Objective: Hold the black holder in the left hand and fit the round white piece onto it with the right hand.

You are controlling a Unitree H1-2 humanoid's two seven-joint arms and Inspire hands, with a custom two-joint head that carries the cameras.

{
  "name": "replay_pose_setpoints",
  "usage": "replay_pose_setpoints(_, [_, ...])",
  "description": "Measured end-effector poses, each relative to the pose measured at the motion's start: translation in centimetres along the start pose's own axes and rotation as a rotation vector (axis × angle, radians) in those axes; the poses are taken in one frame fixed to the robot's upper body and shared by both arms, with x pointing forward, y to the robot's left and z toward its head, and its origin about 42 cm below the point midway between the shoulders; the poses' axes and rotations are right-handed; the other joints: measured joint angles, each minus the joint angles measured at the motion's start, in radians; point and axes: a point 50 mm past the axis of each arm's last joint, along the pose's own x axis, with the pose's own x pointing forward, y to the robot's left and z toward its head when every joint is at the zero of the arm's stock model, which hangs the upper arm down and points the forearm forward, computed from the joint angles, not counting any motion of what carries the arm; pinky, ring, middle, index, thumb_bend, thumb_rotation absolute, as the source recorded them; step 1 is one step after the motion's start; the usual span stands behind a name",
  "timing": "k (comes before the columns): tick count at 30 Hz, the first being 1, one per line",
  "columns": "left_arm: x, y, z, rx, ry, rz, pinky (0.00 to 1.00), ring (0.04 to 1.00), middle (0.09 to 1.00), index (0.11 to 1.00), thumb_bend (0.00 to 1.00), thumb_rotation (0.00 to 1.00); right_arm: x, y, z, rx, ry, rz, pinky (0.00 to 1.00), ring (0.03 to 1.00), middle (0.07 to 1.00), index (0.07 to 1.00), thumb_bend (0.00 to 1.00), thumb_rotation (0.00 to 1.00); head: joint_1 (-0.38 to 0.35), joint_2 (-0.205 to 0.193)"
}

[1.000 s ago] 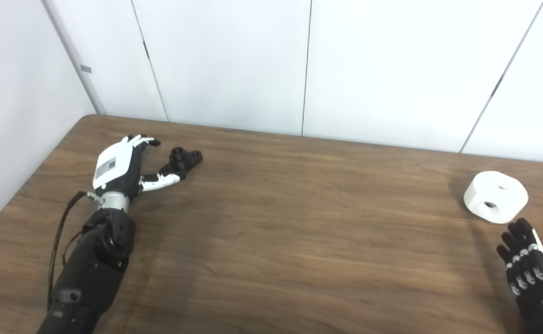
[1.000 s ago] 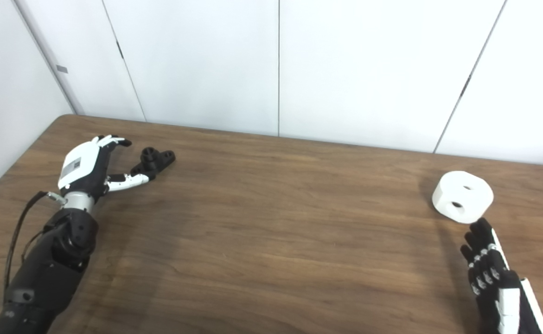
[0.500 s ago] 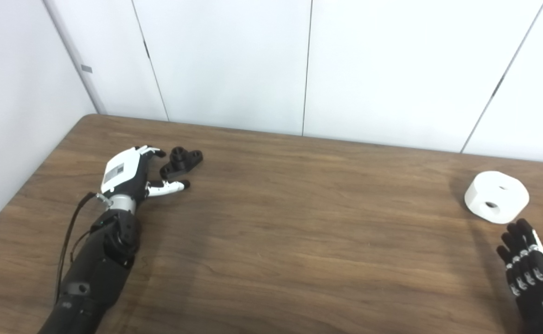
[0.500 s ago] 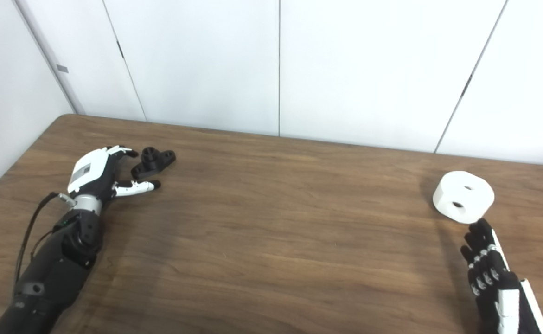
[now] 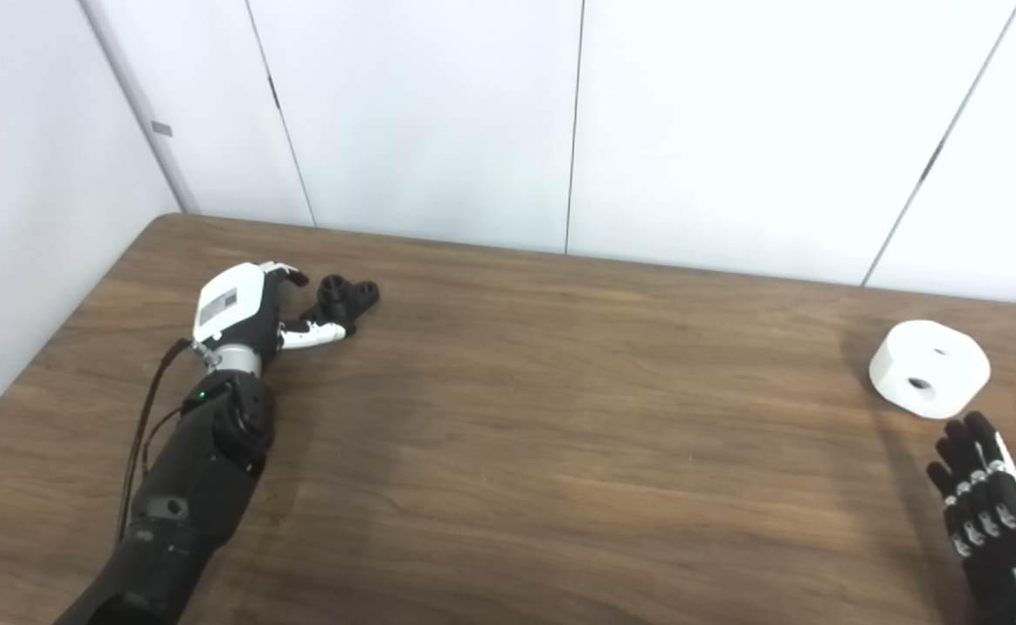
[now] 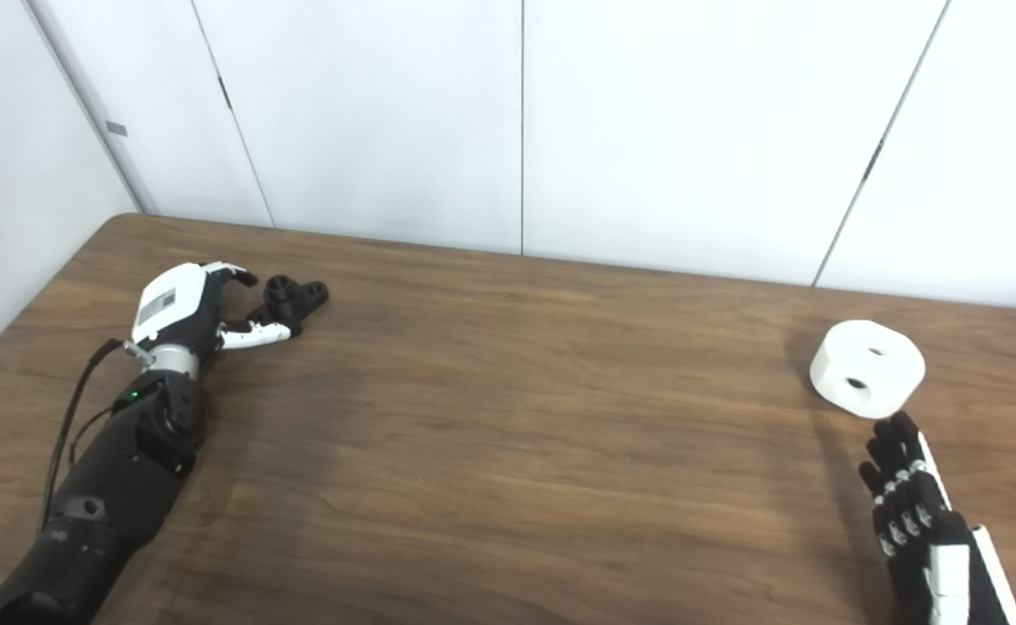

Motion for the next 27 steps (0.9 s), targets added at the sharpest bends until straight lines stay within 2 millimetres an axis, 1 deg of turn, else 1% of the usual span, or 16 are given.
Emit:
replay_pose_setpoints(3, [0.1,0.03,0.09,-0.001,0.005,-0.008,1.0,0.964,0.896,0.716,0.87,0.4,-0.02,0.03,-0.01,0.001,0.002,0.0,1.0,1.0,0.99,1.0,0.69,0.97,-0.002,0.0])
replay_pose_setpoints(12, [0.53,0.24,0.54,-0.04,0.013,-0.046,1.0,0.971,0.887,0.659,0.86,0.37,-0.17,0.2,0.02,0.005,0.008,0.001,1.0,1.0,0.994,1.0,0.68,0.97,-0.003,0.006])
replay_pose_setpoints(23, [0.67,0.23,0.76,-0.062,0.014,-0.056,1.0,0.968,0.879,0.629,0.85,0.34,-0.36,0.41,0.0,0.011,0.024,0.005,1.0,1.0,0.991,1.0,0.69,0.97,-0.002,0.011])
replay_pose_setpoints(25, [0.66,0.23,0.78,-0.063,0.013,-0.056,1.0,0.966,0.877,0.622,0.84,0.32,-0.38,0.42,0.0,0.012,0.024,0.004,1.0,1.0,0.991,1.0,0.69,0.96,-0.003,0.012])
replay_pose_setpoints(27, [0.66,0.24,0.8,-0.063,0.012,-0.057,1.0,0.964,0.877,0.62,0.84,0.26,-0.39,0.44,-0.01,0.011,0.024,0.004,1.0,1.0,0.992,1.0,0.7,0.96,-0.003,0.014])
